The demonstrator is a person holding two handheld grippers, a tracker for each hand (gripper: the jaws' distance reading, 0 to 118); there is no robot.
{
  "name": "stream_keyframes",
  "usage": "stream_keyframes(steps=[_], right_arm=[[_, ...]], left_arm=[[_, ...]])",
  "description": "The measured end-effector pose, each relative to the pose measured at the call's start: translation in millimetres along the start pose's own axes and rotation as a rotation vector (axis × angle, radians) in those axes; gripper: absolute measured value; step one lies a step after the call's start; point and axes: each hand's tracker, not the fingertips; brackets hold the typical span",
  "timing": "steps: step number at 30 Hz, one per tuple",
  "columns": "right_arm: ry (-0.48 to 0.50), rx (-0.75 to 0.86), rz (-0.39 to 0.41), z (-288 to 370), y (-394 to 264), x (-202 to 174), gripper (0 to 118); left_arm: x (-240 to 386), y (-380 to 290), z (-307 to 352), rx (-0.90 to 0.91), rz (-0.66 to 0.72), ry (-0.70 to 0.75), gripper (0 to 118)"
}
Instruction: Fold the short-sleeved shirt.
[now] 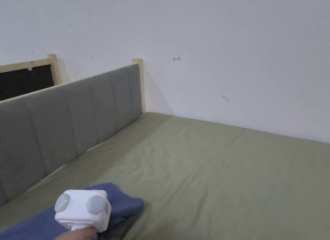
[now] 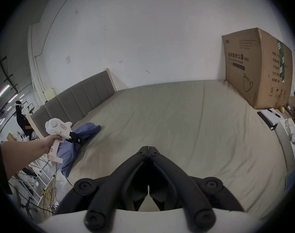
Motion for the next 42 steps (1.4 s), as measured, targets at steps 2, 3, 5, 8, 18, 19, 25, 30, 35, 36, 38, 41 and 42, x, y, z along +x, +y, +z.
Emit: stream_keyframes(steps=[2,3,5,8,18,19,25,30,35,36,38,41,42], right_arm=[[0.009,0.031,0.004,17.1,5.0,-1.9,0],[0.014,0.045,0.006,24.5,6.5,-1.9,0],[0.017,0.075,0.007,40.9,8.8,-0.7,0],[0.022,0.126,-0.008,64.5,10.4,3.6,0],[-0.021,0.246,-0.067,125.9,21.2,33.8,0],[-0.031,0.262,-0.071,131.8,22.5,38.5,0],[-0.111,0.316,-0.111,157.3,22.0,71.8,0],[-0.199,0.311,-0.123,164.6,10.0,102.9,0],[-0.276,0.251,-0.175,157.0,-6.9,133.7,0],[-0.272,0.238,-0.190,155.4,-10.0,137.9,0],[-0.280,0.208,-0.193,151.3,-16.8,144.6,0],[-0.297,0.172,-0.173,145.1,-24.3,148.1,0],[-0.296,0.165,-0.173,143.7,-25.3,148.9,0]], left_arm=[[-6.4,7.2,48.8,0.074,0.041,-0.019,6],[-9.8,11.4,71.3,0.125,0.042,-0.006,6],[-9.2,17.9,125.8,0.212,0.011,0.006,6],[6.8,25.3,214.0,0.346,-0.090,-0.038,6],[161.9,21.6,442.9,0.625,-0.277,-0.406,6],[181.7,17.3,451.1,0.652,-0.289,-0.420,6],[307.0,-15.0,431.9,0.560,-0.433,-0.722,6],[418.2,-62.1,318.4,0.346,-0.469,-0.685,6],[493.9,-119.1,178.1,0.048,-0.560,-0.551,8],[499.2,-127.1,156.7,-0.003,-0.562,-0.517,11],[502.3,-141.6,111.2,-0.094,-0.537,-0.482,48],[487.4,-160.5,73.7,-0.179,-0.500,-0.434,118],[482.9,-161.8,70.0,-0.159,-0.486,-0.464,115]])
